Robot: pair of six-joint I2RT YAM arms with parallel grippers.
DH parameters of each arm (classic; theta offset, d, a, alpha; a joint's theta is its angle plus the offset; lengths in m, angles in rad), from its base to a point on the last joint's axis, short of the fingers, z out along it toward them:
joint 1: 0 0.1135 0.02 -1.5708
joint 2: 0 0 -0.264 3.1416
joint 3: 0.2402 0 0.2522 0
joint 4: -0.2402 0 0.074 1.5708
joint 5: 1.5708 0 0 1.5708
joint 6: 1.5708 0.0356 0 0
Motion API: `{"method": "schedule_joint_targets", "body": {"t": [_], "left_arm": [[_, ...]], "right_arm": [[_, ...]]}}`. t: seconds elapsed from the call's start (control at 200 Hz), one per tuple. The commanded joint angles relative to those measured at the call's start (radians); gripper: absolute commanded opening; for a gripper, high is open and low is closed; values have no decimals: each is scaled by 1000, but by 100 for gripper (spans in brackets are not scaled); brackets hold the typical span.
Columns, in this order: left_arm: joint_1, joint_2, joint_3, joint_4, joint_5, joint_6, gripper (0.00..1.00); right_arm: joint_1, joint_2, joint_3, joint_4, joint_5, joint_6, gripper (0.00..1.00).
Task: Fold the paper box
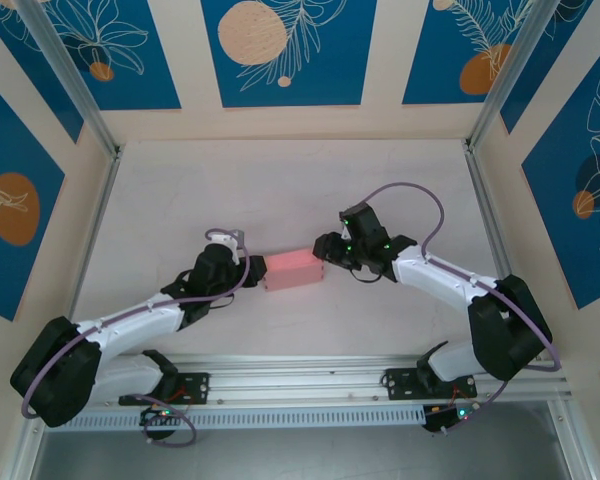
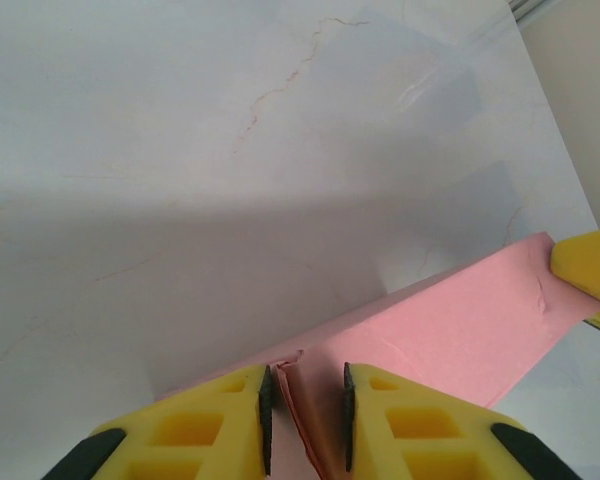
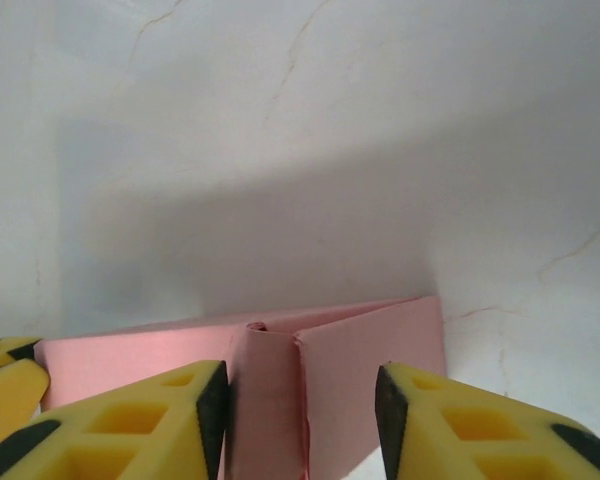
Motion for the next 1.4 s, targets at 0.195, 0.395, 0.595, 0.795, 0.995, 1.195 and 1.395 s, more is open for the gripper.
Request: {"method": "schedule_joint_targets", "body": {"t": [0.195,0.395,0.595,0.795,0.995,1.195,1.395], "left_arm": [[7,31,-70,-153,-30,0,23],[7,32,-70,-155,-38,3,23],[7,28,-71,-159,-44,3,21],[7,20,-70,-161,-49,4,21],[7,24,-71,-158,-49,5,21],[7,29,-102,-142,-35,-9,13],[0,13,-173,-79,-22,-31,8]], "right_arm": [[-38,-3,-189,172,-98,118,29],[-99,-30,-302,331,-202,166,27],[-133,-61,-331,300,-195,152,38],[-139,-75,-267,195,-178,87,40],[-131,-6,-267,222,-242,59,39],[-83,48,-310,272,-249,28,26],[-19,-16,-402,368,-187,-18,21]]}}
